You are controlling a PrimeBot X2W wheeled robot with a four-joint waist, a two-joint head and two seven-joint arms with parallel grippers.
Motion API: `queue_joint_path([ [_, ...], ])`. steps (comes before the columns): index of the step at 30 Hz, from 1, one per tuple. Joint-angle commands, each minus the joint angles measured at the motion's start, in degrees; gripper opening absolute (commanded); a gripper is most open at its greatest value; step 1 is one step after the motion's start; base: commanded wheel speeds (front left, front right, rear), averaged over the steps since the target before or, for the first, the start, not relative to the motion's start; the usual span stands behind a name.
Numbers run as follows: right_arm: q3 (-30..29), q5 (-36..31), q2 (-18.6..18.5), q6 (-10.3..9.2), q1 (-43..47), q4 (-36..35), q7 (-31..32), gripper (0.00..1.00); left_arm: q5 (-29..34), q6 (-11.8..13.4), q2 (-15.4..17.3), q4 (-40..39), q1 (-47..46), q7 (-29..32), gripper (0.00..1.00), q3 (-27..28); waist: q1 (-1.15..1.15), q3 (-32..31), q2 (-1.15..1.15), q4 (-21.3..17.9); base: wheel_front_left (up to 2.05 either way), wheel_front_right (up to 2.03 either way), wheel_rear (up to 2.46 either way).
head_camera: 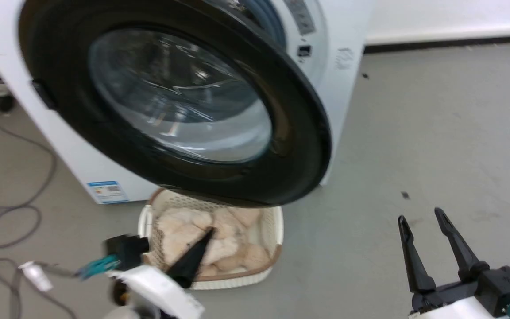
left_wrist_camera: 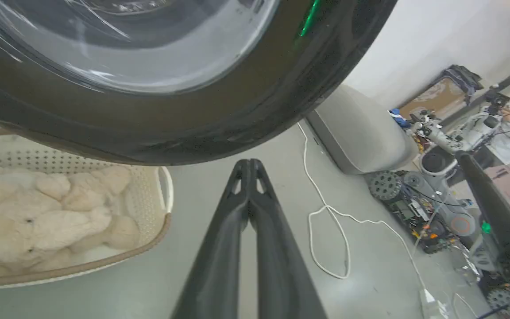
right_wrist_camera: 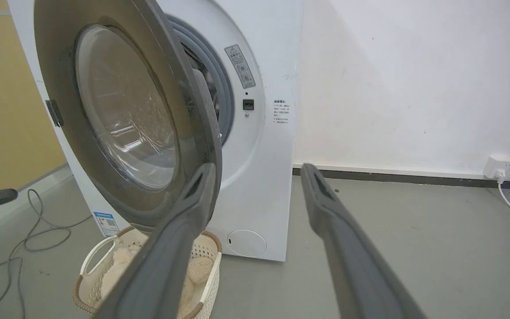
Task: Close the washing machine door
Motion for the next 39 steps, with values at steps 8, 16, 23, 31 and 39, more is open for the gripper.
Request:
queue_joint_path([
  [8,0.3,-1.1,0.2,0.05,2.0,-0.4,-0.3,1.00,22.7,7.6,-1.0,-8.5,6.9,-6.6,0.00,15.6,0.00,-3.7,0.00,6.2,0.00,0.00,0.00],
  [16,1.4,-1.5,-0.2,0.05,2.0,-0.2,-0.3,1.00,38.1,6.0,-8.7,-16.7,18.4,-6.6,0.00,26.4,0.00,-4.1,0.00,7.1,0.00,0.00,0.00],
  [23,2.0,-1.5,-0.6,0.05,1.6,0.2,-0.3,1.00,48.9,3.9,-12.6,-15.8,22.8,-6.6,1.00,26.7,0.00,-3.8,0.00,6.8,0.00,0.00,0.00],
  [31,2.1,-1.3,-0.5,0.05,1.5,0.2,-0.3,1.00,53.7,2.1,-16.2,-15.1,22.7,-6.6,1.00,28.1,0.00,-3.4,0.00,7.3,0.00,0.00,0.00],
  [39,4.3,1.4,-4.0,0.05,-0.6,-0.7,-0.3,0.00,54.9,0.8,-18.4,-16.0,20.2,-6.7,1.00,29.3,0.00,-0.7,0.00,9.1,0.00,0.00,0.00],
])
